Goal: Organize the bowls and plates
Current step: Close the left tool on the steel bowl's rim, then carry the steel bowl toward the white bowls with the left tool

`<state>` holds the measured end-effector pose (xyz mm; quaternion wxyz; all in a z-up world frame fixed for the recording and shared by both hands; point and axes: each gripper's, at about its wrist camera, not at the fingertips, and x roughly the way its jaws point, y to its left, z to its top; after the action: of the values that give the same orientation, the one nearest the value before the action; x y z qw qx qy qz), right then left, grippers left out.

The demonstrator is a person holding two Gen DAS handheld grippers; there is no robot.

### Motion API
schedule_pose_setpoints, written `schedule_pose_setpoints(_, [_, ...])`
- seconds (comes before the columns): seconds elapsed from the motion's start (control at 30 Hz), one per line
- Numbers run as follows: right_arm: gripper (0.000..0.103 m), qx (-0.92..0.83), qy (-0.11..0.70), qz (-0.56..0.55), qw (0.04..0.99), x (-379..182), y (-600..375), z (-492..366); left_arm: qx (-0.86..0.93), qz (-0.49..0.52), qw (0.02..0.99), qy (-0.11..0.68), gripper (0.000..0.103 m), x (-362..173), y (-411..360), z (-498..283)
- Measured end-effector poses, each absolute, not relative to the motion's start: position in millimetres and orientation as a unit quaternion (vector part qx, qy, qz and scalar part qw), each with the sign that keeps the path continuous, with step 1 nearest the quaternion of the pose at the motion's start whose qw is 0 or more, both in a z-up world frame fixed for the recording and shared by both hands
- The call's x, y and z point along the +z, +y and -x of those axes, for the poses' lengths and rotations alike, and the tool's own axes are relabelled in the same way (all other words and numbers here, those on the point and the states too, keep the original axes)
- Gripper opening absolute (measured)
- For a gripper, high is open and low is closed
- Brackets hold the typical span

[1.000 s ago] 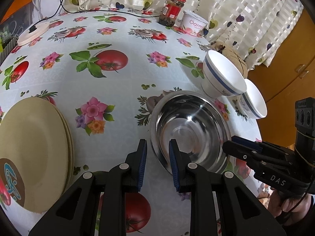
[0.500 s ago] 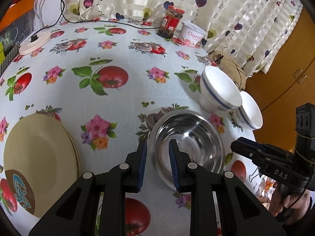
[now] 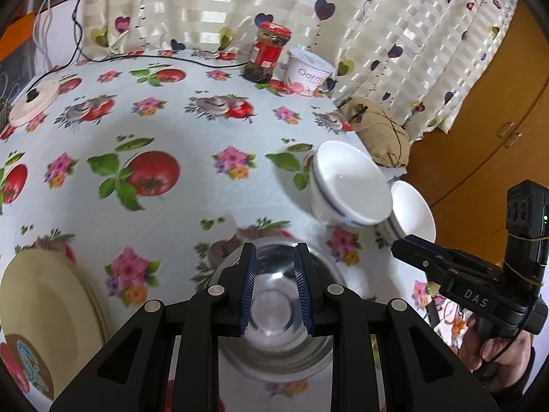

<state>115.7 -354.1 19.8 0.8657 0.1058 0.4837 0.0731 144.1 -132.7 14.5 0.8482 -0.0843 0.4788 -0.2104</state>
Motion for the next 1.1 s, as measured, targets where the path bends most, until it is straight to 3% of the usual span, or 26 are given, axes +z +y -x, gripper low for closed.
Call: schedule_pose_setpoints(1.1, [0.023, 0.056, 0.484, -0.084, 0.869, 9.9, -390.6, -196.7, -0.201, 0.09, 0.838, 0.499, 0.024, -2.2, -188.5, -209.2])
